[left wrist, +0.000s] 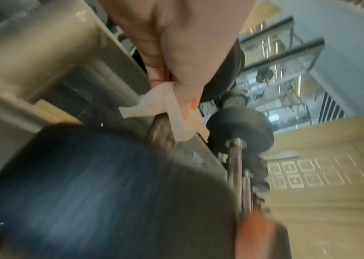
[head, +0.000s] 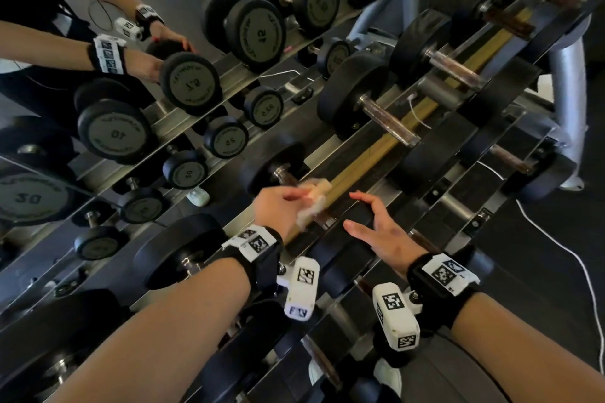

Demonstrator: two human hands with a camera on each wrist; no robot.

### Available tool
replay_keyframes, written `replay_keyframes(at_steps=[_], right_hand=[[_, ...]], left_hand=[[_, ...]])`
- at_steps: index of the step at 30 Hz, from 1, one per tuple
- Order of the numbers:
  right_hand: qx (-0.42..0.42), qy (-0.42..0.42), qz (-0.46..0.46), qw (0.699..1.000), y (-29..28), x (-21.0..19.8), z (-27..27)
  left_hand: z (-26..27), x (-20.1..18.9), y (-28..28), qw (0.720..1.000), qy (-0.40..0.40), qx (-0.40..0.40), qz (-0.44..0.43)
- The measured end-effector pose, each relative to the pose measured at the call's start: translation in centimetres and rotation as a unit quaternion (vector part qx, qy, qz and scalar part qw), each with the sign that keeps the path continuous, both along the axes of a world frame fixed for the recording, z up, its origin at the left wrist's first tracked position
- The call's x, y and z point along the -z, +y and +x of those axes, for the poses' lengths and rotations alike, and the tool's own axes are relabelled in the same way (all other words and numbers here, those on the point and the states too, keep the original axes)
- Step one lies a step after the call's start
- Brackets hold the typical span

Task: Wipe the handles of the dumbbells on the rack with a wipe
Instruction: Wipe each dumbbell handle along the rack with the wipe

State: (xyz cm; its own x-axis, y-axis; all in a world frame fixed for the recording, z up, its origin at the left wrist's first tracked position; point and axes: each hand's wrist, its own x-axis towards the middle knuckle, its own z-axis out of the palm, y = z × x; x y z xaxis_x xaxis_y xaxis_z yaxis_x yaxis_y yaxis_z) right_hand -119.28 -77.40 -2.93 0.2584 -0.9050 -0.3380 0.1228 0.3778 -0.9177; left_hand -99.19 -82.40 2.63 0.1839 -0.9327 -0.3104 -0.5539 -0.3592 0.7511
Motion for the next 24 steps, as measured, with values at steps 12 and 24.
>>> replay_keyframes(at_steps=[12,24], right_hand=[[0.009,-0.004,-0.01,1.0,0.1,0.6,0.1],[0.021,0.013,-0.006,1.0,0.2,0.1,0.2]], left_hand=[[-0.4,0.0,-0.2,0.986,-0.075,0.15,0.015],[-0.6,0.1,0.8,0.982,-0.066,0.171,0.049]])
